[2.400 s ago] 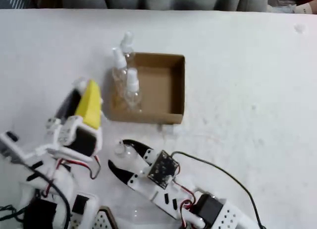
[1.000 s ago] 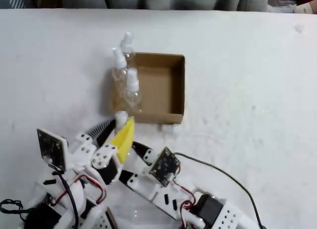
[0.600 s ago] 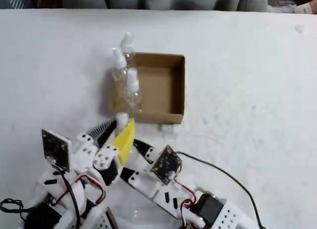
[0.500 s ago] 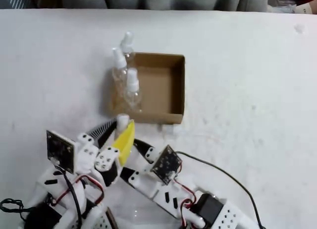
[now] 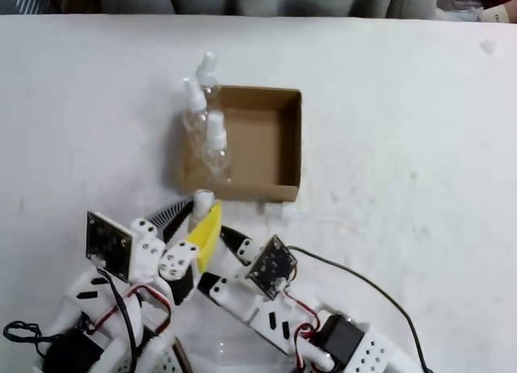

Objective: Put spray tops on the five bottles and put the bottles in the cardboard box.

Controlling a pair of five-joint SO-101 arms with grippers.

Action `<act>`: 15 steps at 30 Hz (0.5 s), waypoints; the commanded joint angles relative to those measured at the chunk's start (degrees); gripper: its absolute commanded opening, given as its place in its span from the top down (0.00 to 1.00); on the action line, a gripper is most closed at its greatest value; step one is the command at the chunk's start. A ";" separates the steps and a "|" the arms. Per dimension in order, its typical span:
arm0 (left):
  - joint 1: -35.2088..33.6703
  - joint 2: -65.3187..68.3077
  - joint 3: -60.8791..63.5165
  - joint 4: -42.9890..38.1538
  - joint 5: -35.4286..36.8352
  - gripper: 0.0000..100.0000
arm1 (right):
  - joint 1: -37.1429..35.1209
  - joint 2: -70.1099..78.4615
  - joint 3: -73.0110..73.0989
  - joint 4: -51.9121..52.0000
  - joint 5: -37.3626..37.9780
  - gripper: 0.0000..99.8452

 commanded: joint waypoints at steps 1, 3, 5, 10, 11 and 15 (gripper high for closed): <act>0.40 0.04 -0.35 0.44 -0.53 0.98 | 0.84 -0.48 0.44 -1.19 -0.35 0.98; 0.40 0.04 -0.35 0.44 -0.53 0.98 | 0.84 -0.48 0.44 -1.19 -0.44 0.98; 0.40 0.04 -0.35 0.44 -0.53 0.98 | 0.92 -0.48 0.44 -1.27 -0.44 0.98; 0.40 0.04 -0.35 0.44 -0.62 0.98 | 1.01 -0.48 0.44 -1.27 -0.44 0.98; 0.31 0.04 -0.35 0.44 -0.62 0.98 | 1.36 -0.57 0.44 -1.27 -0.44 0.98; 0.13 0.04 -0.35 0.35 -0.70 0.97 | 3.38 -0.57 0.18 -1.36 -0.44 0.98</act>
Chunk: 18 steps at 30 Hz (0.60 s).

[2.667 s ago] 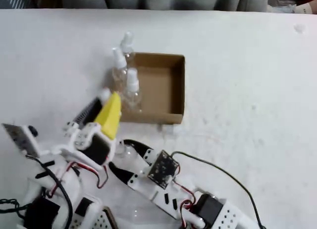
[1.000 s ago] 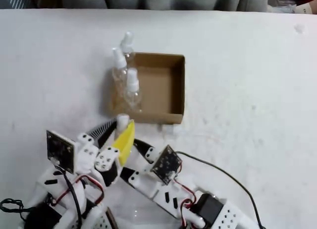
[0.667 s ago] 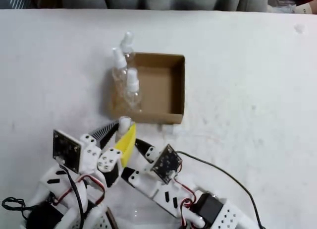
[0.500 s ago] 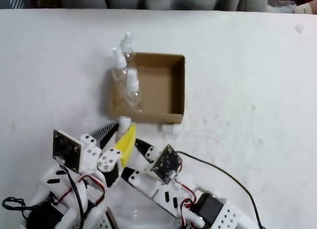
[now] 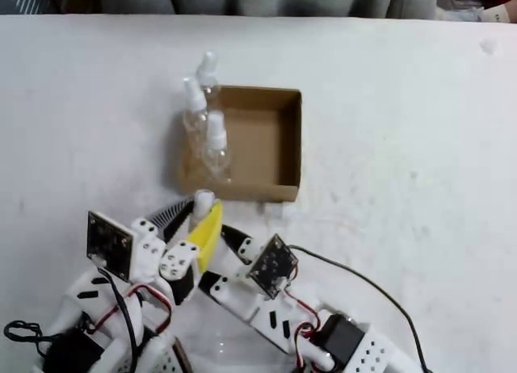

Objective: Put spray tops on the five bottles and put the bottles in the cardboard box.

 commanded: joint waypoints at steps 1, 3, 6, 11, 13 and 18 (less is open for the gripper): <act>0.04 0.04 -0.35 0.35 -0.70 0.96 | 2.07 -0.57 0.18 -1.36 -0.53 0.98; -0.04 0.04 -0.35 0.35 -0.70 0.90 | 2.15 -0.57 0.18 -1.36 -0.53 0.98; -0.13 0.04 -0.26 2.55 -0.26 0.76 | 2.24 -0.57 0.18 -1.36 -0.53 0.98; -0.22 0.04 -0.26 3.60 -0.26 0.66 | 2.33 -0.57 0.18 -1.36 -0.53 0.98; -0.22 0.04 -0.26 3.25 -0.26 0.66 | 2.33 -0.57 0.18 -1.36 -0.35 0.98; -1.89 0.04 -0.70 3.25 -0.26 0.66 | 4.44 -0.57 0.00 -1.45 -0.18 0.98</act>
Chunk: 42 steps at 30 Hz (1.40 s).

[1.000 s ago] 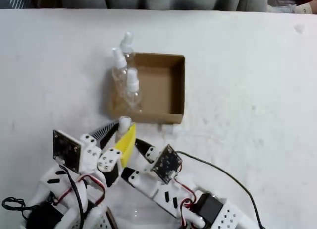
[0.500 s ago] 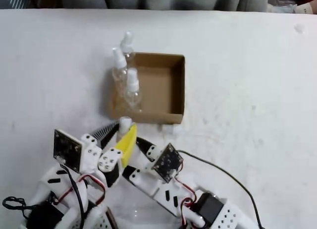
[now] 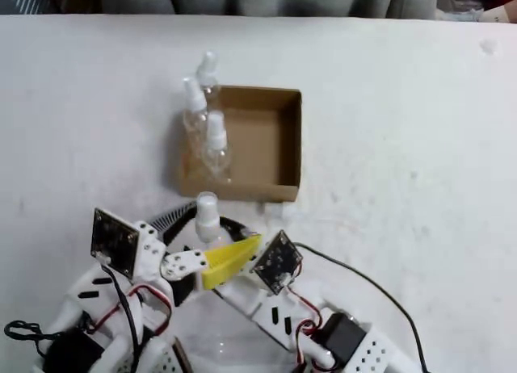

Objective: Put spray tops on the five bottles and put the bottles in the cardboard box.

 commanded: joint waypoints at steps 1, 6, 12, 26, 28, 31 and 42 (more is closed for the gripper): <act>-2.15 -0.04 -0.88 -0.09 0.09 0.66 | 2.95 -0.57 -0.18 -1.80 -0.18 0.98; -2.24 -0.04 -0.97 0.35 0.09 0.66 | 7.52 -0.48 -0.88 -3.74 -0.26 0.98; -2.15 -0.04 -7.38 6.15 0.70 0.66 | 10.33 -0.40 -0.88 -4.62 -0.26 0.98; -2.24 -0.04 -7.21 5.01 1.05 0.99 | 17.01 -0.31 -6.33 -4.09 -0.53 0.98; -2.15 -0.04 -7.03 5.10 1.05 0.96 | 18.42 -0.31 -7.03 -4.09 -0.53 0.98; -1.98 -0.04 -5.27 3.25 1.14 0.98 | 19.56 -0.31 -7.91 -4.09 -0.62 0.98; 11.91 -0.04 0.09 -0.70 1.32 0.98 | 23.69 -0.22 -14.68 -3.74 -1.76 0.98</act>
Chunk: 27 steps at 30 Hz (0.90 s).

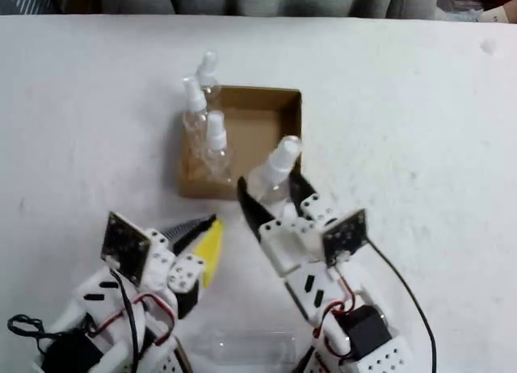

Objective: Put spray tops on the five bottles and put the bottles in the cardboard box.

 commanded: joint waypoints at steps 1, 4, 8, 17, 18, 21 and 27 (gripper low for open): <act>6.90 -0.04 1.93 -5.27 0.79 0.98 | 2.24 -0.13 -3.87 -1.98 -0.35 0.98; 10.07 -0.04 5.89 -9.76 0.79 0.98 | 2.24 -0.13 -4.22 -3.03 -0.35 0.98; 13.49 -0.04 9.23 -13.45 0.88 0.98 | 2.24 2.07 -4.75 -6.02 -0.70 0.98; 14.99 -0.04 14.33 -17.58 0.53 0.98 | 1.63 18.59 -12.92 -11.91 -6.15 0.98; 14.99 -0.04 15.74 -18.64 0.53 0.98 | 1.27 20.35 -15.21 -10.07 -6.33 0.98; 13.23 -0.04 18.37 -21.89 0.53 0.98 | -1.10 24.31 -21.01 -3.21 -6.42 0.98; 4.79 -0.04 22.77 -31.56 0.53 0.98 | -3.74 27.74 -28.66 8.92 -6.42 0.98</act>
